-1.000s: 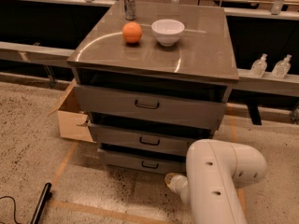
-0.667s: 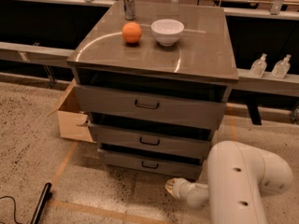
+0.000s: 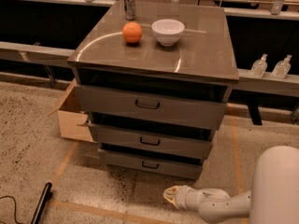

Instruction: Close bottom drawer

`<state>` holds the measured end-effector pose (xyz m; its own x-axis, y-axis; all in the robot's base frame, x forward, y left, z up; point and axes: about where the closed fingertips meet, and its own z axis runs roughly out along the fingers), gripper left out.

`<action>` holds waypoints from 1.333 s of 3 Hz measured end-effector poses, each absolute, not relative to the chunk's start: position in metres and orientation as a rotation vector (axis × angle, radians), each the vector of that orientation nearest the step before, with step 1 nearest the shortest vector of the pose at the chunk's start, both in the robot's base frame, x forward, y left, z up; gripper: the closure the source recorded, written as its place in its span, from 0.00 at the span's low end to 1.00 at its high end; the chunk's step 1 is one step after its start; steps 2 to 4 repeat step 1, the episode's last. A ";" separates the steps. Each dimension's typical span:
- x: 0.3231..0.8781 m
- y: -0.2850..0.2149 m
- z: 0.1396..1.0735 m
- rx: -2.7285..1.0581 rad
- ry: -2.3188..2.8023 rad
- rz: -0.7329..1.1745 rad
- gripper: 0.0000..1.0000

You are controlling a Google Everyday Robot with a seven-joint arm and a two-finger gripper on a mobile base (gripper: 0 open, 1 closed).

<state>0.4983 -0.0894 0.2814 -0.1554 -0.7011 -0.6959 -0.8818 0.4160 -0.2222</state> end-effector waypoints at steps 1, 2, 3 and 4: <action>0.487 -0.086 0.292 -1.362 1.910 0.334 0.84; 0.487 -0.086 0.292 -1.362 1.910 0.334 0.84; 0.487 -0.086 0.292 -1.362 1.910 0.334 0.84; 0.487 -0.086 0.292 -1.362 1.910 0.334 0.84</action>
Offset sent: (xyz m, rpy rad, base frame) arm 0.0000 0.0000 0.0000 0.0000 0.0000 0.0000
